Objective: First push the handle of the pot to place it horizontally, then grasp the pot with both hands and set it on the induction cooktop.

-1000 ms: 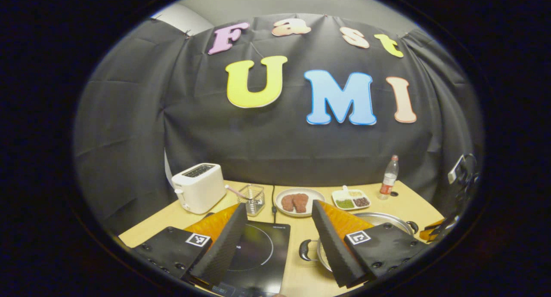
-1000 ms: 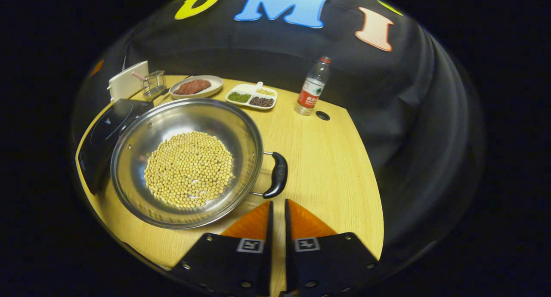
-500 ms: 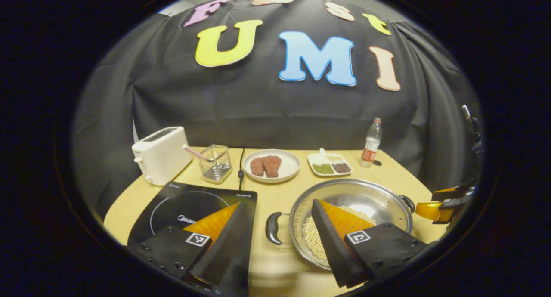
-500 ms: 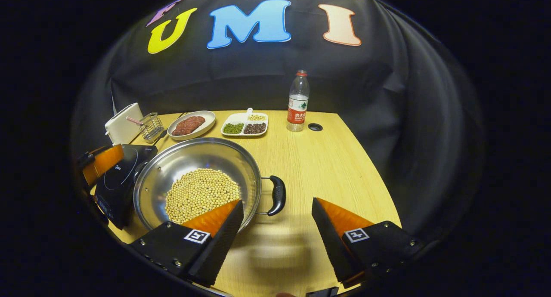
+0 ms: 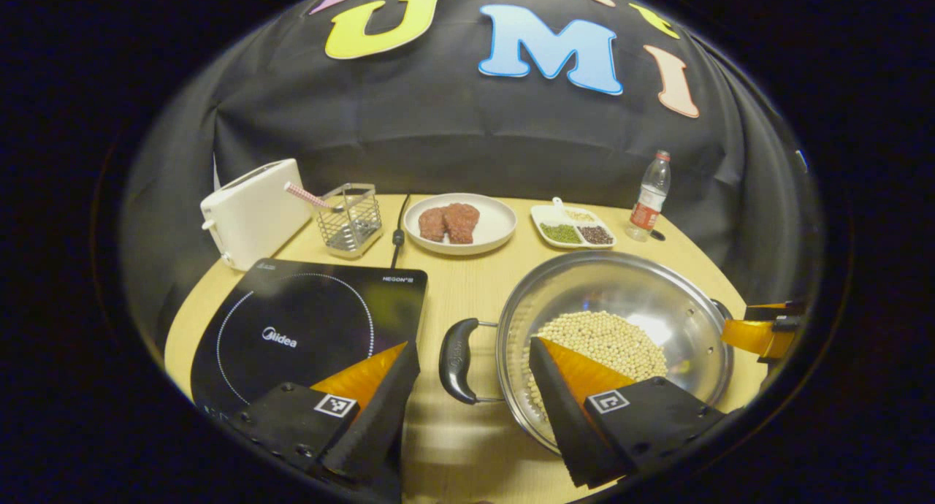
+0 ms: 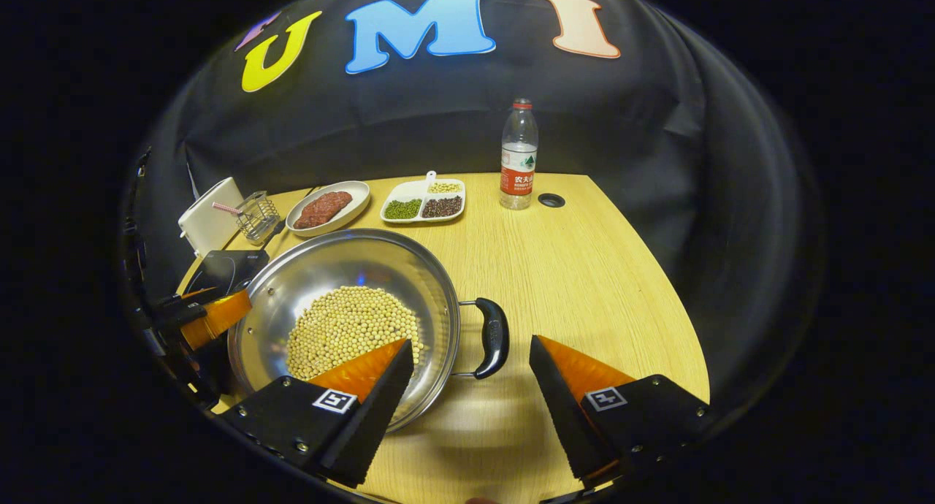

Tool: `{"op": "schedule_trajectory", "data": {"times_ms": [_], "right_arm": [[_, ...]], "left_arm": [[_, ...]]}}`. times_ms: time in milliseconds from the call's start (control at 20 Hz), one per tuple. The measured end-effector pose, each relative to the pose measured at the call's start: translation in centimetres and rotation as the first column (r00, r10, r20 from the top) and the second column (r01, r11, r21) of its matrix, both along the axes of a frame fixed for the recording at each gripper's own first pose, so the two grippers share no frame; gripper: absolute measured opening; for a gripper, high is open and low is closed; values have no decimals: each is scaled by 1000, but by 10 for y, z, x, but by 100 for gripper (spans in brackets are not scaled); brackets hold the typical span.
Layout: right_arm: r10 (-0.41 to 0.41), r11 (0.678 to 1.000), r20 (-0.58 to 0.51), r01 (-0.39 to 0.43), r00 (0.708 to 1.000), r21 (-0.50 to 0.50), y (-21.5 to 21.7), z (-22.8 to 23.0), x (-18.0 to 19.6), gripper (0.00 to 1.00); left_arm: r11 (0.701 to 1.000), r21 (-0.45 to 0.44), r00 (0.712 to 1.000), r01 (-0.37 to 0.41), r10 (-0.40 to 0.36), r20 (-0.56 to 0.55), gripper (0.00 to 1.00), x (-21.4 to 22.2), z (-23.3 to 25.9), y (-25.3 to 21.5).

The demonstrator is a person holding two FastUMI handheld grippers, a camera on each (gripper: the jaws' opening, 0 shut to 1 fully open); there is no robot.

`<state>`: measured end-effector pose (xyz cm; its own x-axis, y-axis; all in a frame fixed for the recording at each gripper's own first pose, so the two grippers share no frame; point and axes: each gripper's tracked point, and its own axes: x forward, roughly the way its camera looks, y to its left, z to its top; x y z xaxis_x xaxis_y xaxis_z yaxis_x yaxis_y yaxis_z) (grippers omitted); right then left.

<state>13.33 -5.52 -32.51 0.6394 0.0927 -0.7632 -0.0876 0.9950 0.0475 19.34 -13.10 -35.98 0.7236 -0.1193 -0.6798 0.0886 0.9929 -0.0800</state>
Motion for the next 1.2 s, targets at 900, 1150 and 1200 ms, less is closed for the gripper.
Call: {"op": "schedule_trajectory", "data": {"times_ms": [900, 1150, 1200], "right_arm": [[1, 998, -105, 5, 994, 62, 2, -38, 17, 52], [38, 999, -96, -34, 995, 39, 2, -39, 18, 51], [41, 999, -94, -37, 995, 39, 1, -38, 19, 51]], "left_arm": [[998, 22, 990, -59, 61, -129, 71, 0, -45, -5], [995, 18, 988, -95, 97, -123, 64, -2, -43, -5], [995, 25, 988, -97, 99, -116, 64, -1, -42, -4]]}}
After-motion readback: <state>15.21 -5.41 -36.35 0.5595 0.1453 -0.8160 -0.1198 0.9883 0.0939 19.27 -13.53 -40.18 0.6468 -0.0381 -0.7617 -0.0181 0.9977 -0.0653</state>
